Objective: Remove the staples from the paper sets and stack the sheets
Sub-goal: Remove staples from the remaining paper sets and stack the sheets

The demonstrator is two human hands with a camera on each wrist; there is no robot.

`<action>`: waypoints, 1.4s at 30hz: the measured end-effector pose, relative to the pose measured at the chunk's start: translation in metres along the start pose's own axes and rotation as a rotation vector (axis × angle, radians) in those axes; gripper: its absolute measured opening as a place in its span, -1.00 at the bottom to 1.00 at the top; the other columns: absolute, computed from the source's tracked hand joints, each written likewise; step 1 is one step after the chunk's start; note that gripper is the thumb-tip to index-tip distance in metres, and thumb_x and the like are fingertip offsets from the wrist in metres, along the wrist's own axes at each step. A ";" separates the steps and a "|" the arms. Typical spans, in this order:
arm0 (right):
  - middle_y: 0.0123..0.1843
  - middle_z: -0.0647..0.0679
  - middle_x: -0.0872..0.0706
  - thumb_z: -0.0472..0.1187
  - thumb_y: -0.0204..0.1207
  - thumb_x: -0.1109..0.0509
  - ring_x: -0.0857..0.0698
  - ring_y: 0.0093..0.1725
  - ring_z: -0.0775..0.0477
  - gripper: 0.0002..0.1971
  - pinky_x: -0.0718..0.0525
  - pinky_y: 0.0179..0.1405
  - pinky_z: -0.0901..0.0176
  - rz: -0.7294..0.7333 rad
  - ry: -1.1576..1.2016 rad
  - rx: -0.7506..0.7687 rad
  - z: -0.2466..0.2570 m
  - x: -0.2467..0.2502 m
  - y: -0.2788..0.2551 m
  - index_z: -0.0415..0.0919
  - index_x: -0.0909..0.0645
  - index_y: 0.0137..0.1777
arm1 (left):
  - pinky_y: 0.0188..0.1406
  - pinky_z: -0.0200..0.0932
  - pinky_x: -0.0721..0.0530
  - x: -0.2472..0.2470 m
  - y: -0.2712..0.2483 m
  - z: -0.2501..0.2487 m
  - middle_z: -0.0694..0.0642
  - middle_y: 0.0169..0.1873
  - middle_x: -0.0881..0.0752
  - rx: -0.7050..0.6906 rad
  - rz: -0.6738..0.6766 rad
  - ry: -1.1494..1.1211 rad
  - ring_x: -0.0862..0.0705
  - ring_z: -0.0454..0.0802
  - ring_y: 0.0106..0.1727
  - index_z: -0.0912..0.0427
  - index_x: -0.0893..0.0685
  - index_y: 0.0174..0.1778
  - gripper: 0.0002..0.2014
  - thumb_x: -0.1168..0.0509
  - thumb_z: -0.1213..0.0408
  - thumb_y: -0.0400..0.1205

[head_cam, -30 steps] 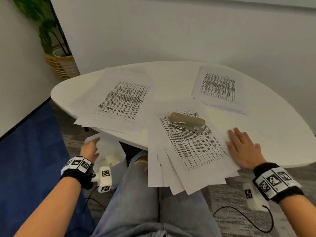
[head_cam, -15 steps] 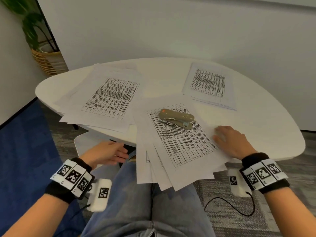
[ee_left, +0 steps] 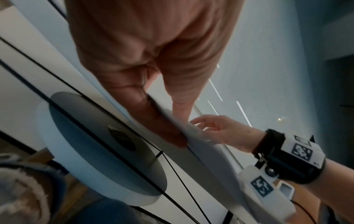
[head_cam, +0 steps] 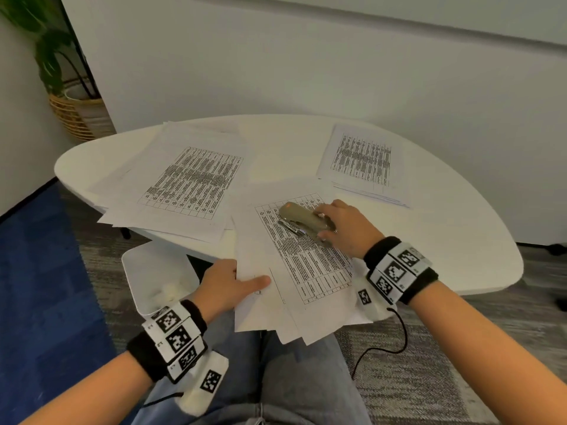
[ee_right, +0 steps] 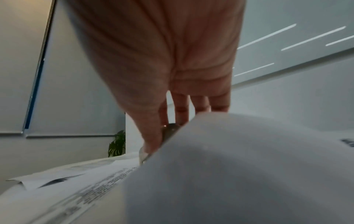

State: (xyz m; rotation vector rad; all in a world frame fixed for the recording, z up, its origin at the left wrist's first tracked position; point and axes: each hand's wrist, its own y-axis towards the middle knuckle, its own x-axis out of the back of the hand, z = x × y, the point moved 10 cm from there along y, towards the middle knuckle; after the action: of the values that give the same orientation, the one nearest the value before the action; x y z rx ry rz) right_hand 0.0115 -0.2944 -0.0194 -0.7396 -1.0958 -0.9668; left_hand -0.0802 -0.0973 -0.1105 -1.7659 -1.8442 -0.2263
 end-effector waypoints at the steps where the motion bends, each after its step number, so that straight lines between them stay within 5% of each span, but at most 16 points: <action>1: 0.14 -0.14 -0.55 -0.20 0.52 -0.41 -0.56 0.06 -0.13 -0.58 -0.49 0.05 0.16 -0.032 0.005 -0.020 -0.002 0.003 0.000 -0.12 -0.52 0.38 | -0.24 -0.31 -0.63 0.002 0.000 0.000 -0.01 -0.13 -0.79 -0.007 -0.024 0.010 -0.74 -0.11 -0.08 0.16 -0.74 -0.02 -0.64 -0.56 0.02 0.39; 11: 0.06 -0.21 -0.76 -0.31 0.36 -0.52 -0.64 -0.04 -0.12 -0.70 -0.48 -0.04 0.27 -0.171 0.085 -0.339 -0.098 0.041 -0.042 -0.26 -0.70 0.11 | -0.37 -0.39 -0.42 0.041 -0.004 -0.037 -0.04 -0.10 -0.66 -0.139 -0.161 0.109 -0.62 -0.06 -0.08 0.08 -0.57 0.09 -0.75 -0.43 0.25 0.54; 13: 0.06 -0.22 -0.76 -0.32 0.36 -0.53 -0.61 -0.07 -0.10 -0.69 -0.45 -0.05 0.28 -0.200 0.087 -0.397 -0.116 0.045 -0.048 -0.27 -0.70 0.12 | -0.29 -0.24 -0.43 0.048 0.000 -0.042 0.02 -0.05 -0.68 -0.149 -0.165 0.168 -0.60 -0.03 -0.05 0.13 -0.59 0.15 -0.74 -0.40 0.26 0.57; 19: 0.14 -0.26 -0.71 -0.30 0.38 -0.52 -0.65 0.12 -0.24 -0.64 -0.50 0.07 0.19 -0.248 0.062 -0.487 -0.145 0.051 -0.052 -0.27 -0.67 0.20 | -0.09 -0.22 -0.42 0.080 0.002 -0.055 0.17 0.00 -0.72 -0.188 -0.261 0.217 -0.56 0.00 -0.07 0.25 -0.66 0.16 -0.78 -0.33 0.34 0.61; 22: 0.23 -0.28 -0.59 -0.27 0.47 -0.44 -0.61 0.18 -0.28 -0.63 -0.53 0.20 0.02 -0.422 0.055 -0.457 -0.133 0.063 -0.050 -0.23 -0.61 0.29 | -0.13 -0.25 -0.36 0.108 -0.002 -0.070 0.10 -0.10 -0.67 -0.254 -0.375 0.233 -0.52 -0.01 -0.09 0.27 -0.68 0.18 -0.78 -0.32 0.35 0.63; 25: 0.21 -0.20 -0.62 -0.20 0.56 -0.36 -0.64 0.12 -0.13 -0.68 -0.49 0.13 0.20 -0.546 0.199 -0.295 -0.094 0.075 -0.039 -0.25 -0.60 0.30 | -0.11 -0.32 -0.40 0.125 -0.005 -0.086 -0.01 -0.04 -0.66 -0.348 -0.427 0.133 -0.57 -0.08 -0.04 0.25 -0.67 0.25 -0.74 -0.32 0.34 0.64; 29: 0.31 -0.07 -0.61 0.07 0.62 -0.26 -0.60 0.25 -0.03 -0.51 -0.56 0.28 0.04 -0.357 0.596 -0.293 -0.062 0.056 -0.010 -0.21 -0.44 0.44 | 0.04 -0.21 -0.59 0.122 -0.001 -0.093 -0.06 0.05 -0.69 -0.442 -0.361 -0.055 -0.69 -0.17 0.00 0.20 -0.64 0.29 -0.70 -0.35 0.34 0.62; 32: 0.46 -0.15 -0.48 0.17 0.62 -0.17 -0.52 0.37 -0.11 -0.37 -0.55 0.34 -0.10 -0.236 0.713 -0.349 -0.050 0.042 0.006 -0.21 -0.24 0.55 | 0.04 -0.39 -0.66 0.111 0.005 -0.089 -0.06 0.04 -0.73 -0.453 -0.295 -0.202 -0.69 -0.37 -0.01 0.18 -0.64 0.26 -0.70 -0.36 0.37 0.60; 38: 0.30 -0.11 -0.50 0.02 0.58 -0.34 -0.57 0.17 -0.09 -0.40 -0.61 0.08 0.01 -0.225 0.890 -0.480 -0.054 0.011 0.022 -0.24 -0.25 0.50 | 0.26 0.12 -0.63 0.097 0.015 -0.076 0.05 0.15 -0.73 -0.416 -0.272 -0.307 -0.69 0.03 0.22 0.08 -0.59 0.30 -0.71 -0.26 0.18 0.66; 42: 0.25 -0.13 -0.62 0.09 0.34 -0.53 -0.66 0.17 -0.14 -0.23 -0.70 0.08 -0.04 -0.242 0.943 -0.516 -0.061 0.001 0.023 -0.30 -0.34 0.43 | 0.32 0.05 -0.60 0.080 0.020 -0.079 0.07 0.20 -0.70 -0.429 -0.207 -0.286 -0.67 -0.03 0.24 0.14 -0.53 0.37 -0.70 -0.18 0.25 0.71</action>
State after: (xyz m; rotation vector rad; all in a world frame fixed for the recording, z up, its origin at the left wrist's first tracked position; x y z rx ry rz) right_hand 0.0559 -0.3385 -0.0375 -0.4485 -0.0961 -1.6081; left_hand -0.0360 -0.0654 -0.0101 -1.9658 -2.3233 -0.5035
